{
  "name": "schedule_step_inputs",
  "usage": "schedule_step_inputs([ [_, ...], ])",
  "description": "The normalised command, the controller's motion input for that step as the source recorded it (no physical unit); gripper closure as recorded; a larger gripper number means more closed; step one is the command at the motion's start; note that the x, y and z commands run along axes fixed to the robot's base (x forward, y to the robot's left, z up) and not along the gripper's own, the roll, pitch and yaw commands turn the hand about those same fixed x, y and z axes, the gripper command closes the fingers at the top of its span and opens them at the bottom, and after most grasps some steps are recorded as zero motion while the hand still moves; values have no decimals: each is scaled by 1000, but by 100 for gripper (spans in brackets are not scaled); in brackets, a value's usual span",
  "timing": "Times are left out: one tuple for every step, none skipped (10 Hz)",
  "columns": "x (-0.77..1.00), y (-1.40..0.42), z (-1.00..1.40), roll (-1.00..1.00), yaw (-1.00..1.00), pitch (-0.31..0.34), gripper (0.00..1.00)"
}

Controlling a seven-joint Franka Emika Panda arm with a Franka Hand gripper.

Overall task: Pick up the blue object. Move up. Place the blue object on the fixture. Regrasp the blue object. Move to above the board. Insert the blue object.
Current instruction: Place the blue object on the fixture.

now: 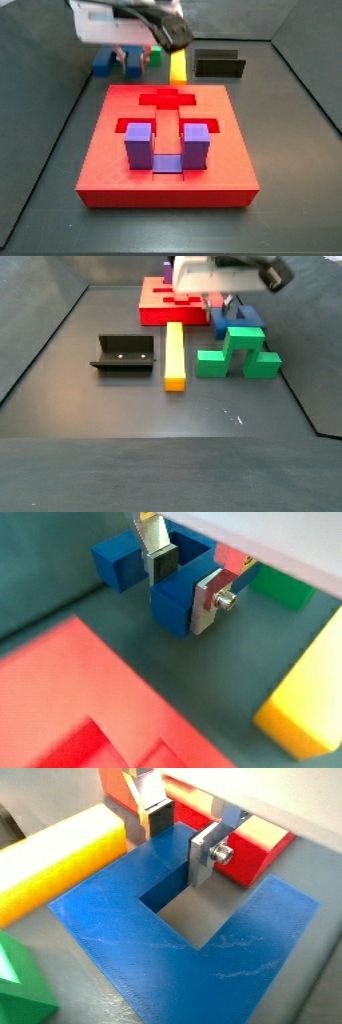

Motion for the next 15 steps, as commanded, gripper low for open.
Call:
schedule_step_inputs([
  [0, 0, -20, 0, 0, 0, 100],
  [114, 0, -109, -106, 0, -14, 100],
  [351, 280, 280, -791, -74, -200, 100],
  [849, 311, 723, -49, -183, 200, 100],
  [909, 189, 806, 0, -120, 223, 100],
  [871, 74, 931, -14, -166, 180, 100],
  [900, 0, 909, 0, -140, 169, 100],
  [951, 0, 917, 0, -103, 180, 100],
  [954, -14, 854, -9, -169, 66, 100],
  [951, 0, 566, -191, -246, 0, 100],
  [1000, 0, 509, -257, -209, 0, 100],
  [989, 0, 511, -283, -229, 0, 100],
  [1000, 0, 374, -177, -174, 0, 100],
  [1000, 0, 306, -83, -71, 11, 100],
  [1000, 0, 263, -331, -97, 9, 100],
])
